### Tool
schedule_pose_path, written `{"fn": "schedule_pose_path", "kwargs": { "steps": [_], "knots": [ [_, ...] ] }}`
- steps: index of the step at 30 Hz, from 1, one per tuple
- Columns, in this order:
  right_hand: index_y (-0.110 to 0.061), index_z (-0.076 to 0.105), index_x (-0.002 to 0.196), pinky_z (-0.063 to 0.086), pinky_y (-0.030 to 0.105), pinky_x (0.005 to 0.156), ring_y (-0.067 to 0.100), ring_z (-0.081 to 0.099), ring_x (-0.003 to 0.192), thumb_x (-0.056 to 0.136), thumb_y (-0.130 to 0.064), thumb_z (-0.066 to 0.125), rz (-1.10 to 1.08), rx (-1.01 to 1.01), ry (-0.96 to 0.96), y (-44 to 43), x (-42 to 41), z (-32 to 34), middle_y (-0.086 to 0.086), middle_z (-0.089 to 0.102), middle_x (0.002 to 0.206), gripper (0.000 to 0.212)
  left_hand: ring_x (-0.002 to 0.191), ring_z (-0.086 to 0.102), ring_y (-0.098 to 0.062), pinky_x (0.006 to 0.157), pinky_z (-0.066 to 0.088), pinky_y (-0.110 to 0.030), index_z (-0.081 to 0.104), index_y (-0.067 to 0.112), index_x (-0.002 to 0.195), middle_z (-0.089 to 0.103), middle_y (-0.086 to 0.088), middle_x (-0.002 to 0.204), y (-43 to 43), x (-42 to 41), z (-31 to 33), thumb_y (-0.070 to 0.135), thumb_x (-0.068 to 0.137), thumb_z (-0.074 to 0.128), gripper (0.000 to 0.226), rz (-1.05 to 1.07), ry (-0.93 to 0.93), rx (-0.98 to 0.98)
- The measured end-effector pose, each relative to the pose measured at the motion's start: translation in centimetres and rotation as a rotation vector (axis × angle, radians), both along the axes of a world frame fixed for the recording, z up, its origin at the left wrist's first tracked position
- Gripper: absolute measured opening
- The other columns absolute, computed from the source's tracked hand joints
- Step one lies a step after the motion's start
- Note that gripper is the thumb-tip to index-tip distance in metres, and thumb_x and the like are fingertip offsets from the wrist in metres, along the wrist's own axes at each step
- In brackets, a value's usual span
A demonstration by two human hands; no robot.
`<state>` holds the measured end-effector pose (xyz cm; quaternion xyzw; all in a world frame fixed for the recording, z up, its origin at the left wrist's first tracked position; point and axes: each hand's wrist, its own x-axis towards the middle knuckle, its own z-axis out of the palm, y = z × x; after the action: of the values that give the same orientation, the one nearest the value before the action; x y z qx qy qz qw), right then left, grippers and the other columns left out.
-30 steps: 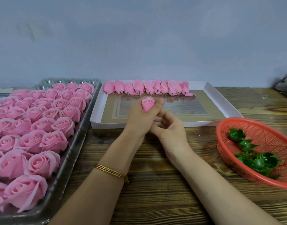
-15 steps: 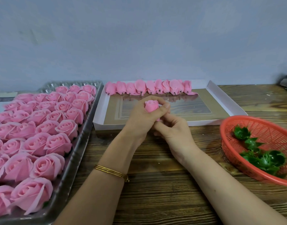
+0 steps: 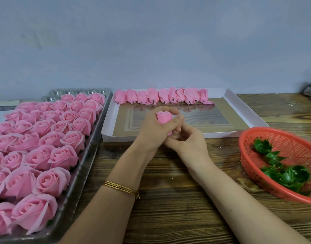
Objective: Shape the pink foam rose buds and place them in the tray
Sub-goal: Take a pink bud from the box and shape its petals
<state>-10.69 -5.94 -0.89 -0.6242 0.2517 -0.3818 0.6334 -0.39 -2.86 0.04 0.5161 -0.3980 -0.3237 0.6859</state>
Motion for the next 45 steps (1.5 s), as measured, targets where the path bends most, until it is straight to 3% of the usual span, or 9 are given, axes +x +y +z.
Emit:
{"fn": "schedule_pose_path", "kwargs": {
  "steps": [5, 10, 13, 16, 21, 25, 35, 40, 45],
  "knots": [
    [-0.006, 0.065, 0.082, 0.046, 0.017, 0.065, 0.005, 0.052, 0.062, 0.076, 0.013, 0.070, -0.011, 0.053, -0.035, 0.1, -0.1, 0.0, -0.011, 0.057, 0.057, 0.020, 0.054, 0.059, -0.008, 0.054, 0.052, -0.021, 0.064, 0.016, 0.089, 0.063, 0.005, 0.057, 0.1, 0.0, -0.1, 0.009, 0.082, 0.075, 0.015, -0.020, -0.036, 0.013],
    [0.010, 0.064, 0.095, 0.043, 0.026, 0.070, 0.025, 0.049, 0.083, 0.083, 0.010, 0.062, 0.090, 0.240, -0.069, 0.1, -0.2, 0.2, 0.017, 0.053, 0.084, 0.012, 0.051, 0.057, -0.010, 0.045, 0.045, -0.020, 0.068, 0.018, 0.083, 0.060, 0.000, 0.056, 0.5, 0.2, 0.3, 0.020, 0.076, 0.075, 0.010, -0.121, -0.009, 0.026],
    [0.001, 0.066, 0.091, 0.043, 0.022, 0.068, 0.023, 0.050, 0.086, 0.085, 0.010, 0.059, 0.147, 0.299, -0.068, 0.1, -0.1, 0.5, 0.019, 0.054, 0.092, 0.013, 0.053, 0.057, -0.009, 0.049, 0.047, -0.019, 0.068, 0.020, 0.078, 0.061, 0.001, 0.057, 0.6, 0.2, 0.4, 0.021, 0.076, 0.073, 0.005, -0.131, -0.024, 0.015],
    [-0.004, 0.067, 0.090, 0.045, 0.022, 0.067, 0.014, 0.056, 0.077, 0.086, 0.009, 0.051, 0.170, 0.358, -0.077, 0.0, -0.2, 0.7, 0.012, 0.058, 0.082, 0.021, 0.057, 0.059, -0.008, 0.054, 0.049, -0.019, 0.068, 0.021, 0.076, 0.064, 0.002, 0.062, 0.6, 0.1, 0.3, 0.018, 0.077, 0.075, 0.007, -0.101, -0.041, 0.009],
    [-0.011, 0.063, 0.104, 0.048, 0.030, 0.070, 0.013, 0.057, 0.067, 0.087, -0.022, 0.048, 0.198, 0.515, -0.133, -0.4, -0.3, 1.2, 0.004, 0.055, 0.078, 0.025, 0.057, 0.061, -0.007, 0.050, 0.051, -0.022, 0.065, 0.018, 0.080, 0.065, 0.005, 0.063, 0.8, 0.0, 0.2, 0.003, 0.084, 0.072, 0.018, -0.051, -0.105, 0.016],
    [-0.021, 0.067, 0.104, 0.049, 0.035, 0.083, 0.017, 0.060, 0.087, 0.091, -0.040, 0.055, 0.173, 0.506, -0.068, -0.4, 0.0, 1.2, 0.004, 0.066, 0.093, 0.026, 0.064, 0.065, -0.018, 0.061, 0.058, -0.038, 0.063, 0.020, 0.076, 0.065, -0.003, 0.067, 0.7, -0.5, 0.1, -0.001, 0.081, 0.073, 0.024, -0.048, -0.182, 0.055],
    [-0.016, 0.067, 0.090, 0.053, 0.029, 0.074, 0.016, 0.064, 0.090, 0.088, -0.022, 0.057, 0.093, 0.520, -0.073, -0.5, 0.1, 1.3, 0.004, 0.067, 0.089, 0.012, 0.067, 0.056, -0.020, 0.062, 0.048, -0.038, 0.058, -0.002, 0.075, 0.058, -0.011, 0.067, 0.7, -1.1, 0.0, 0.001, 0.074, 0.073, 0.015, -0.019, -0.293, 0.099],
    [-0.016, 0.068, 0.086, 0.053, 0.028, 0.070, 0.015, 0.065, 0.089, 0.088, -0.018, 0.056, 0.108, 0.511, -0.085, -0.4, 0.1, 1.3, 0.004, 0.067, 0.087, 0.012, 0.066, 0.059, -0.024, 0.063, 0.054, -0.049, 0.058, -0.002, 0.074, 0.059, -0.013, 0.066, 0.7, -1.1, -0.1, 0.002, 0.072, 0.068, 0.011, -0.007, -0.307, 0.128],
    [-0.016, 0.069, 0.082, 0.053, 0.028, 0.068, 0.013, 0.067, 0.086, 0.088, -0.016, 0.056, 0.103, 0.514, -0.092, -0.5, 0.2, 1.1, 0.003, 0.069, 0.084, 0.014, 0.080, 0.063, -0.046, 0.065, 0.054, -0.062, 0.060, -0.003, 0.078, 0.063, -0.028, 0.078, 0.7, -1.1, -0.1, 0.007, 0.071, 0.065, 0.013, 0.025, -0.340, 0.145]
  ]
}}
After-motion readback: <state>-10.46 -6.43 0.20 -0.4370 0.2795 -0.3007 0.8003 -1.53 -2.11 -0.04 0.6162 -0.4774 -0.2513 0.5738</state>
